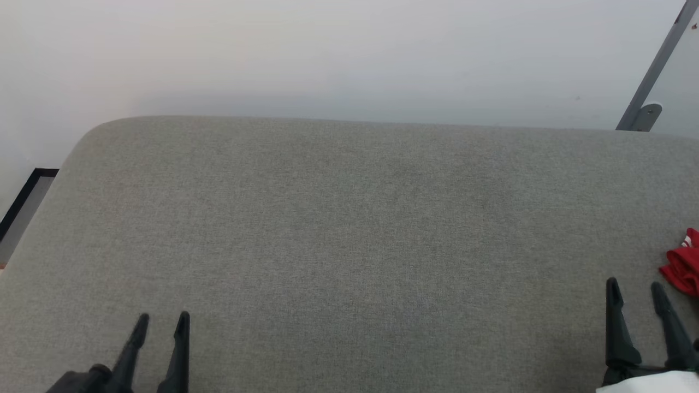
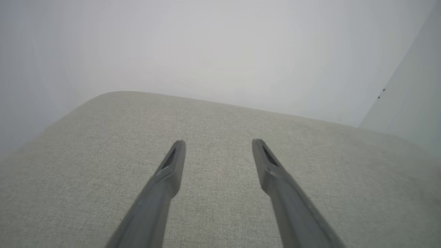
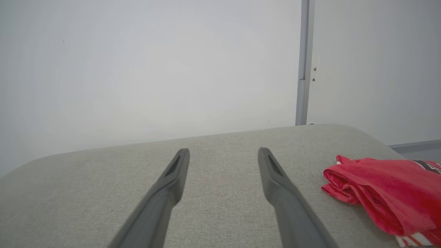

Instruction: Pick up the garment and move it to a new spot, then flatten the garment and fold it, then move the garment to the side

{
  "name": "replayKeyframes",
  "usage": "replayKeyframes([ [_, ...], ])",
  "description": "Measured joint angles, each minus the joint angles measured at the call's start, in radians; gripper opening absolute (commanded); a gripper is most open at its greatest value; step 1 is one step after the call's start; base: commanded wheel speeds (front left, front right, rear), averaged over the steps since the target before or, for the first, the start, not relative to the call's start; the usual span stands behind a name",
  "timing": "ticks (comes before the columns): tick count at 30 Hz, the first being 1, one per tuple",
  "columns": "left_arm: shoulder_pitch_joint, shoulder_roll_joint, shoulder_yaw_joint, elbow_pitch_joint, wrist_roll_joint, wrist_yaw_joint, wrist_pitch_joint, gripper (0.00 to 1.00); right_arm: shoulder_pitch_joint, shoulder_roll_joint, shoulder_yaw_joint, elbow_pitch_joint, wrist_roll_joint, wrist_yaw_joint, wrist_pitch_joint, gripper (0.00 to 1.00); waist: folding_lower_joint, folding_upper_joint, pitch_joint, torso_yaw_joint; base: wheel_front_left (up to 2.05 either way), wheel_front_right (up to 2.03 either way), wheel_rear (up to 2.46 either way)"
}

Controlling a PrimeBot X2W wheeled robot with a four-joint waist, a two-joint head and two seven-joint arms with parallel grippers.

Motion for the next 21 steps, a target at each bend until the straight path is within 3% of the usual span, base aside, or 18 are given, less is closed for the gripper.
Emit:
replayKeyframes([
  [7,0.0,-0.034,-0.013,0.056,-0.015,0.0,0.009,0.0,0.012,0.013,0.001,0.065,0.019,0.0,0.009,0.0,0.0,0.0,0.0,-0.001,0.0,0.0,0.0],
  [21,-0.033,-0.057,0.005,0.08,-0.24,0.0,0.069,0.0,-0.029,0.013,0.014,0.104,0.264,0.0,0.061,0.0,0.0,0.0,0.001,-0.013,0.0,0.0,0.0],
])
